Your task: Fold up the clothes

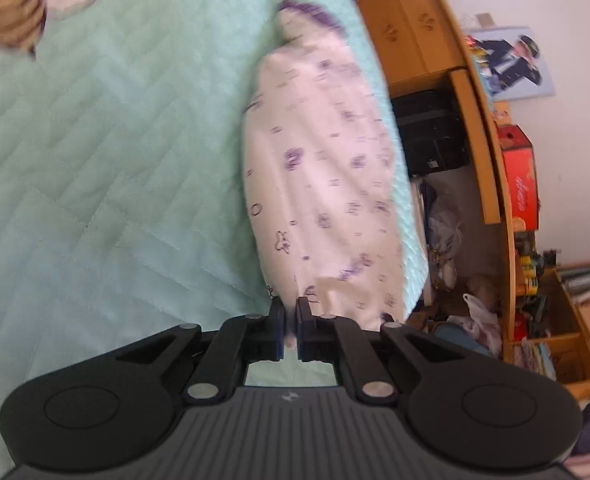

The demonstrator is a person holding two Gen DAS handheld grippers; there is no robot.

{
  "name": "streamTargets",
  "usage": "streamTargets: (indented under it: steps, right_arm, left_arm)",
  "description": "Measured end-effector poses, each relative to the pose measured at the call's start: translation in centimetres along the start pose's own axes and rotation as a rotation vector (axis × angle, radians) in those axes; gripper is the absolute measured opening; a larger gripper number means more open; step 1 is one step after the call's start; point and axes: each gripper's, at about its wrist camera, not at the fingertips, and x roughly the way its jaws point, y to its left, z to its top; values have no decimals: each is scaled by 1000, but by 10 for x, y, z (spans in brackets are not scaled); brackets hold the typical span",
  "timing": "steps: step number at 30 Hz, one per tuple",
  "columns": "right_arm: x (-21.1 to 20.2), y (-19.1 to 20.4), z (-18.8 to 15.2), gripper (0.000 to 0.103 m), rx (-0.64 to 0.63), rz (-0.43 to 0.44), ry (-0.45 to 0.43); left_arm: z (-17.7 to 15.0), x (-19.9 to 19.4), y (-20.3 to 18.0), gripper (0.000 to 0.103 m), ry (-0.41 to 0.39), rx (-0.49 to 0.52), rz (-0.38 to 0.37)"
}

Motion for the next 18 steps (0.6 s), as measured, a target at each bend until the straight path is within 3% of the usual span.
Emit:
streamTargets:
  steps: [2, 5, 7, 10, 13, 15, 18]
  right_arm:
    - [-12, 17, -3, 9, -70, -23, -6]
    - [-24, 26, -8, 8, -115, -77, -3]
    - [-18, 10, -5, 14, -94, -150, 12]
    - [-23, -19, -8, 18, 27, -132, 11]
    - [-47, 7, -26, 26, -125, -157, -52]
    - [-58, 33, -43, 26, -288, -183, -100]
    - [-51, 56, -58, 29, -419, -92, -82]
  left_arm:
    - [-6, -16, -9, 4, -11, 15, -17]
    - [-8, -7, 4, 4, 36, 3, 29]
    - [-8, 2, 14, 5, 72, -8, 64]
    - [-12, 6, 25, 6, 87, -12, 79]
    - [-17, -6, 27, 19, 56, -6, 35]
    - [-19, -14, 24, 20, 31, 18, 40]
    - [-20, -20, 11, 20, -6, 79, 15]
